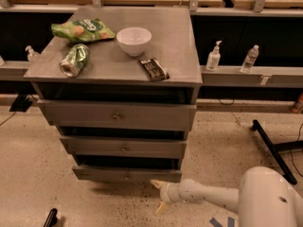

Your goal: Open bottom drawer

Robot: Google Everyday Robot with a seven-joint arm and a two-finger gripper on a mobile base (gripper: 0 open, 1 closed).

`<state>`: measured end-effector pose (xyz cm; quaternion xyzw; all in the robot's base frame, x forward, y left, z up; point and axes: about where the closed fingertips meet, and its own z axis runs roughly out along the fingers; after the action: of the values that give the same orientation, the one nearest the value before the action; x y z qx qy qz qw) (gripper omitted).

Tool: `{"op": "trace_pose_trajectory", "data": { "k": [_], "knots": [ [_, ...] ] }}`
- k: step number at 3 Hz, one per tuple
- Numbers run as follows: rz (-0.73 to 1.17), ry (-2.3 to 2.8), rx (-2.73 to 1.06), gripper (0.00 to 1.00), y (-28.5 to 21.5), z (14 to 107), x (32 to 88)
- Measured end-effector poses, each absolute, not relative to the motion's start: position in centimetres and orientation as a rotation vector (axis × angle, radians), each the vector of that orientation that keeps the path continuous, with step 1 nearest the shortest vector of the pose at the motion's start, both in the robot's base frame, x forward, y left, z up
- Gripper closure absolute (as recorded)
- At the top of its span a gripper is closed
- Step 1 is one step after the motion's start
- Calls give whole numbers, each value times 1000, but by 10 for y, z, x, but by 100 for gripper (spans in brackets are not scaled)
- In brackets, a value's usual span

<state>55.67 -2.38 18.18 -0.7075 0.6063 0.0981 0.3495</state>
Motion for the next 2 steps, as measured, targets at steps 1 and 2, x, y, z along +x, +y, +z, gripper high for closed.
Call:
{"op": "trace_pose_trajectory", "data": {
  "k": [1,2],
  "knots": [
    [220,1482,-1737,0,-24,194,535],
    [181,1425,-1712,0,-24,213,538]
  ]
}}
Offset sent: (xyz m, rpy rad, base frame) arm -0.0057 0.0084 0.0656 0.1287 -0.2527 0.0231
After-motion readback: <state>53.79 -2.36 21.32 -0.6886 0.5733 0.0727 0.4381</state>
